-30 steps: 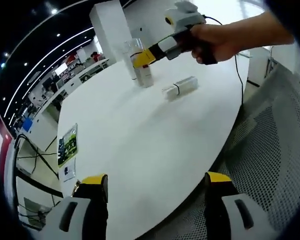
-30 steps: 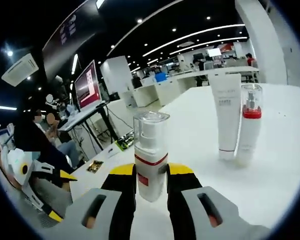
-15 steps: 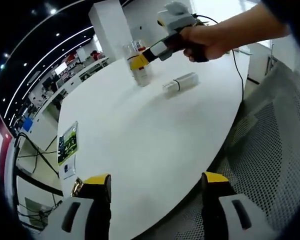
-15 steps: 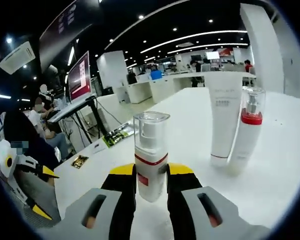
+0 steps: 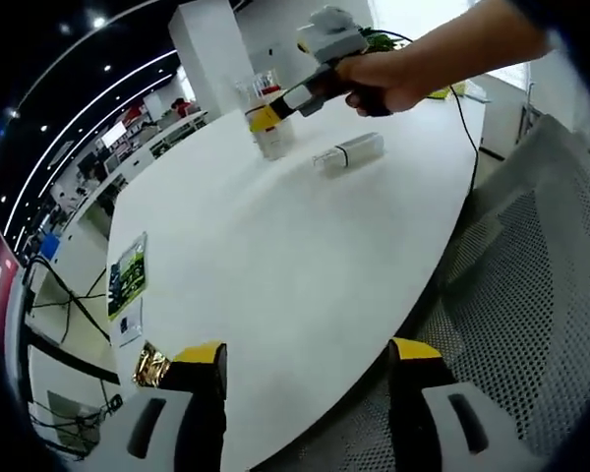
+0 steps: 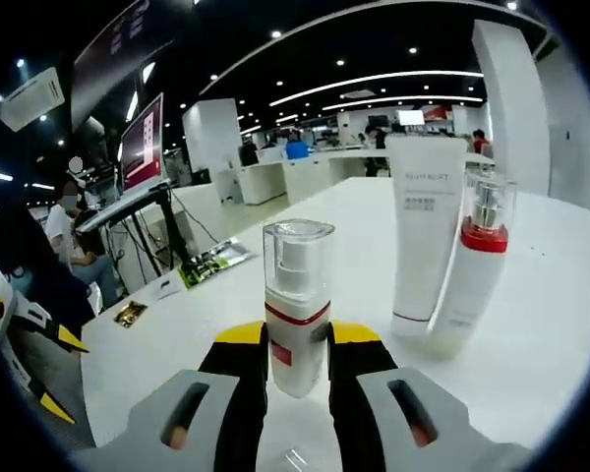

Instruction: Arrange the skincare products in the storage area until every visible bottle or jar stands upright without overlapping.

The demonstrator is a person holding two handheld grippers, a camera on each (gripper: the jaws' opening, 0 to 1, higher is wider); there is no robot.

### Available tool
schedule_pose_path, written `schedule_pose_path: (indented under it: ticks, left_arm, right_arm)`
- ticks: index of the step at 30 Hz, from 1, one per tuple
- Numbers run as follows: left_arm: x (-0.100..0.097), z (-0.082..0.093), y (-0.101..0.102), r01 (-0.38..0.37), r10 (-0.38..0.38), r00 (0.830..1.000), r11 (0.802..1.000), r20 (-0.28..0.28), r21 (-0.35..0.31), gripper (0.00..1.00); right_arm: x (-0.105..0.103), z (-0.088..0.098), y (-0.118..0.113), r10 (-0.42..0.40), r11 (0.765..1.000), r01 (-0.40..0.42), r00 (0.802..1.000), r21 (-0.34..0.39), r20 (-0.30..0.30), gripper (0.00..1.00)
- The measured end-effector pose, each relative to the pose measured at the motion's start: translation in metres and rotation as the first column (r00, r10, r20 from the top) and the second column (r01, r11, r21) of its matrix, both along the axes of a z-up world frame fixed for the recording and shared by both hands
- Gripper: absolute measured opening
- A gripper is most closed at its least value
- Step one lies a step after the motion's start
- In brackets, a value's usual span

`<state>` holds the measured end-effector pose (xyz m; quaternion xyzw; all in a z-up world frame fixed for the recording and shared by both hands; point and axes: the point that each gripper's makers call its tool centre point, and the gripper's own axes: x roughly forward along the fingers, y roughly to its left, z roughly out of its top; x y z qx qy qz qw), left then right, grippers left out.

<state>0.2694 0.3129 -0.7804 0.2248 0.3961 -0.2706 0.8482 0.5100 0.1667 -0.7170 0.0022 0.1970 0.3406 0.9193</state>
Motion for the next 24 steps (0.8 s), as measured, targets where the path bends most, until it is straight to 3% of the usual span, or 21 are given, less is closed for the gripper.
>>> schedule_pose_path:
  ticks: [10,13,24]
  left_arm:
    - [-0.003,-0.004,0.003,0.006,-0.006,1.0,1.0,-0.015,-0.006,0.66]
    - [-0.004,-0.006,0.003,0.009,-0.009,1.0,1.0,-0.021,-0.005,0.65]
    - [-0.007,-0.009,0.005,0.022,-0.022,0.999,1.0,-0.038,0.005,0.6]
  right_arm:
    - [0.015,-0.014,-0.014,-0.047,0.997,0.049,0.998,-0.065,0.038,0.2]
    - [0.02,-0.016,-0.018,-0.059,0.994,0.065,0.995,-0.082,0.082,0.2]
    - [0.035,-0.029,-0.029,-0.079,0.987,0.089,0.994,-0.134,0.072,0.2]
